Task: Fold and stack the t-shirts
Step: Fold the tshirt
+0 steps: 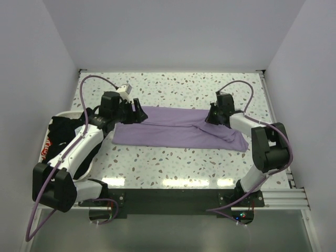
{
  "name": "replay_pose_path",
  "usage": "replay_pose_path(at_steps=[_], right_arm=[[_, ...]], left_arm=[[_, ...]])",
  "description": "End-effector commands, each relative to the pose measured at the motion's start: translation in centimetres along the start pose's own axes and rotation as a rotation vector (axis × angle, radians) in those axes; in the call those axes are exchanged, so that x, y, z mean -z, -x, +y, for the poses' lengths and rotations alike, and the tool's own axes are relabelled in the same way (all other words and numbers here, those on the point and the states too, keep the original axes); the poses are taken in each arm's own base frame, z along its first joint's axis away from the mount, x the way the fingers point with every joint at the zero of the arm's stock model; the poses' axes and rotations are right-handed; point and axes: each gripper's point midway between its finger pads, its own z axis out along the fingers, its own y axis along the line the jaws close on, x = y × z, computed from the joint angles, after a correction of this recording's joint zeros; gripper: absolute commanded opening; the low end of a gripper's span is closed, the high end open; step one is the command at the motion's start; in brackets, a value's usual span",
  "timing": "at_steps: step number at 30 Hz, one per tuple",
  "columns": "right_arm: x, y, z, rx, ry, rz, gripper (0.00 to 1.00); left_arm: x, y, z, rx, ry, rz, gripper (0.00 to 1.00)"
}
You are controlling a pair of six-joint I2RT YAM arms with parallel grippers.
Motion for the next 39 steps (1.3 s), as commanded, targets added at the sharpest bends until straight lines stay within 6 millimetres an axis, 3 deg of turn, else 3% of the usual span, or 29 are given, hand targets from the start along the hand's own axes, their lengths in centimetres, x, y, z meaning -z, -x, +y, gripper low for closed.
replay_pose_path(at_steps=[1, 14, 20, 27, 39], right_arm=[[1.9, 0.9, 1.7, 0.009, 0.051, -0.046, 0.0], [4.4, -2.1, 5.0, 0.031, 0.14, -0.045, 0.0], [4.8, -4.6, 5.1, 0.051, 0.123, -0.035, 0.0], [5.6, -6.1, 4.9, 0.061, 0.117, -0.041, 0.01], [6.5, -6.4, 6.8, 0.061, 0.174, -0.04, 0.13]], left_arm=[[0.6, 0.5, -0.6, -0.033, -0.032, -0.025, 0.71], [0.6, 0.4, -0.7, -0.027, -0.037, -0.023, 0.72], [0.5, 0.1, -0.7, -0.022, -0.043, -0.017, 0.72], [0.4, 0.0, -0.8, -0.016, -0.048, -0.015, 0.72], [0.2, -0.2, -0.7, -0.005, -0.047, -0.009, 0.72]])
